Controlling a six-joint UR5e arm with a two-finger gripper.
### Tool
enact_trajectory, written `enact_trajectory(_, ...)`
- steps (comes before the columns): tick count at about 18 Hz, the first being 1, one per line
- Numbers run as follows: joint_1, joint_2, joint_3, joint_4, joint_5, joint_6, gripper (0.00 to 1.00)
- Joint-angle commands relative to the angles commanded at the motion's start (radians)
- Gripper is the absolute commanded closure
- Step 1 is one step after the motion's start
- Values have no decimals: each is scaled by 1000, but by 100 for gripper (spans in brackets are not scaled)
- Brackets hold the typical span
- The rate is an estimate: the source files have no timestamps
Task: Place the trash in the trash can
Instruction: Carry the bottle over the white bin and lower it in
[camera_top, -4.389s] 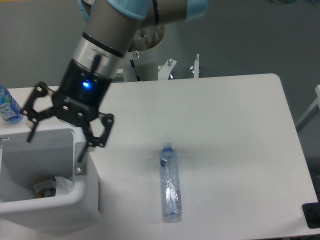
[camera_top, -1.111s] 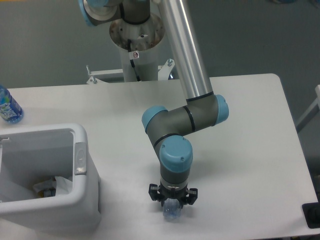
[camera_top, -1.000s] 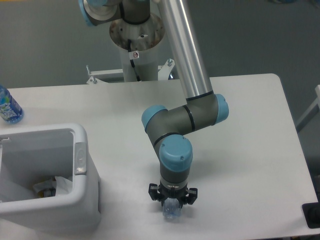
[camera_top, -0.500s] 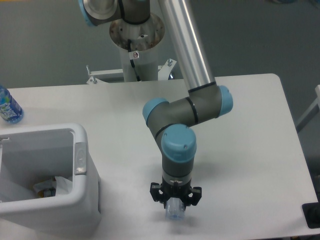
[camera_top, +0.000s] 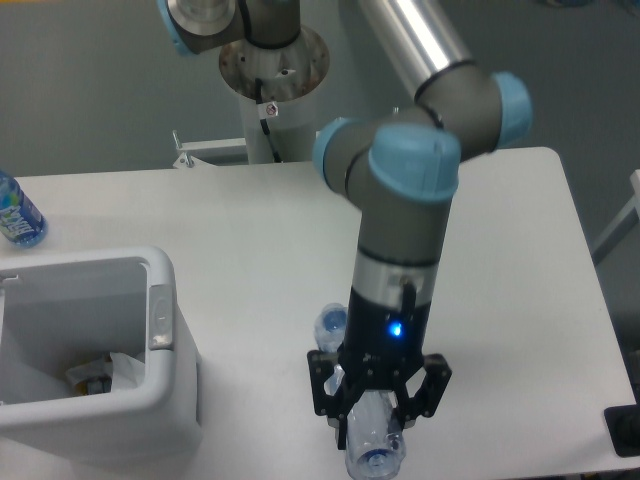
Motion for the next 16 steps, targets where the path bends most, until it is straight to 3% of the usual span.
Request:
enact_trajectory(5, -74, 49, 0, 2, -3, -72, 42)
enact_trajectory(14, -274, 39, -18, 44, -2, -98, 41)
enact_trajectory(16, -305, 29, -38, 44, -2, -97, 36)
